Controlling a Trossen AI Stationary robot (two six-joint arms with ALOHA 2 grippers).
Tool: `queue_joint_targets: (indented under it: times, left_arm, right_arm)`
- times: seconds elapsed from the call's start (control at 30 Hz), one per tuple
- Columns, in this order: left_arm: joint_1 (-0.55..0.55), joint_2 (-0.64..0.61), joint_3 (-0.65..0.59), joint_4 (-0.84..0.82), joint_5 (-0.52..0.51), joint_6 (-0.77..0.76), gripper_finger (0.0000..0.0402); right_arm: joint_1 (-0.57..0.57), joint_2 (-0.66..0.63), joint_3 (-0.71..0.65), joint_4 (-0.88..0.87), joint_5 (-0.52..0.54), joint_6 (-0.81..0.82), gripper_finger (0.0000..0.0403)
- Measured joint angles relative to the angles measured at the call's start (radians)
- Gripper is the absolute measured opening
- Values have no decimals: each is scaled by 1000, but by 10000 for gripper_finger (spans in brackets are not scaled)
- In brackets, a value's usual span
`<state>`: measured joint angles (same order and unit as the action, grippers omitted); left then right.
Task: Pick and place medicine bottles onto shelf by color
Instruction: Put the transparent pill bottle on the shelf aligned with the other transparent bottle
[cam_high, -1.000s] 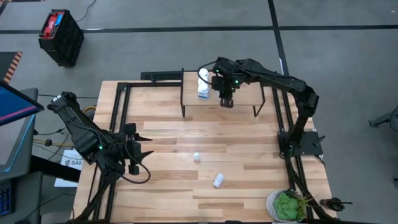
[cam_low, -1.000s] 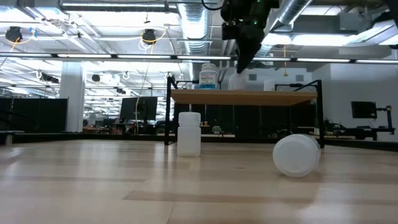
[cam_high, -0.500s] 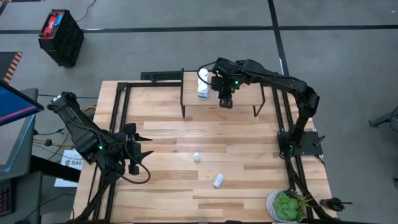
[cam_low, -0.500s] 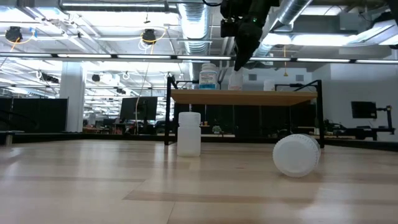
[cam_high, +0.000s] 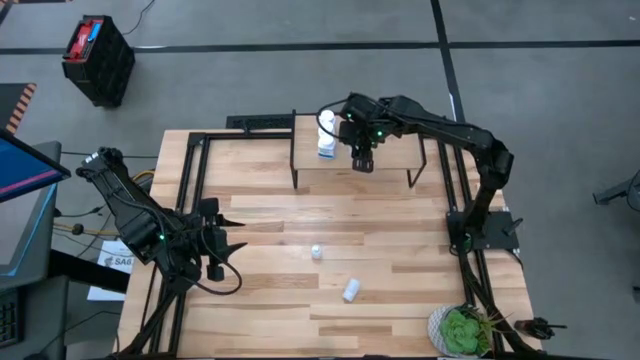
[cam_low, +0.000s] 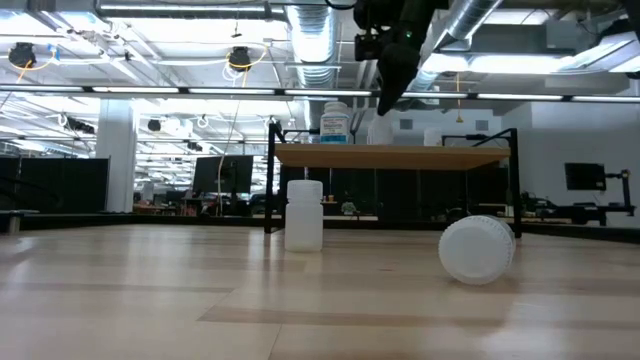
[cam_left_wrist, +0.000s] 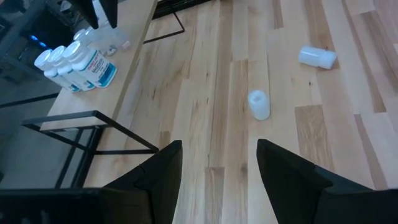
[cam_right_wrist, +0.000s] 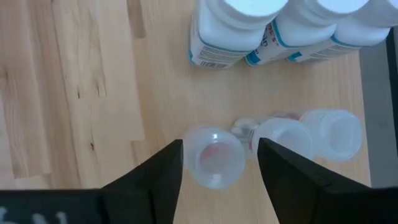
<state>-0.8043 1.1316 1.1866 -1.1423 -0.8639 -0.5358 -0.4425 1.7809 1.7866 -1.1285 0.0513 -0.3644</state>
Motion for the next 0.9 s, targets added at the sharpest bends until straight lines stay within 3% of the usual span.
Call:
queue_joint_targets:
  times: [0.2,0.63,0.77,0.9]
  left_arm:
    - [0,0,0,0,0,-2,195]
    - [0,0,0,1,0,-12,195]
    - [0,0,0,7,1,-12,195]
    - [0,0,0,8,0,-11,195]
  right_arm:
    - [29,0,15,-32,0,0,223]
    - [100,-3,303,-294,0,103,221]
    - [117,-2,294,-377,-69,128,218]
    - [125,0,193,-330,-157,97,213]
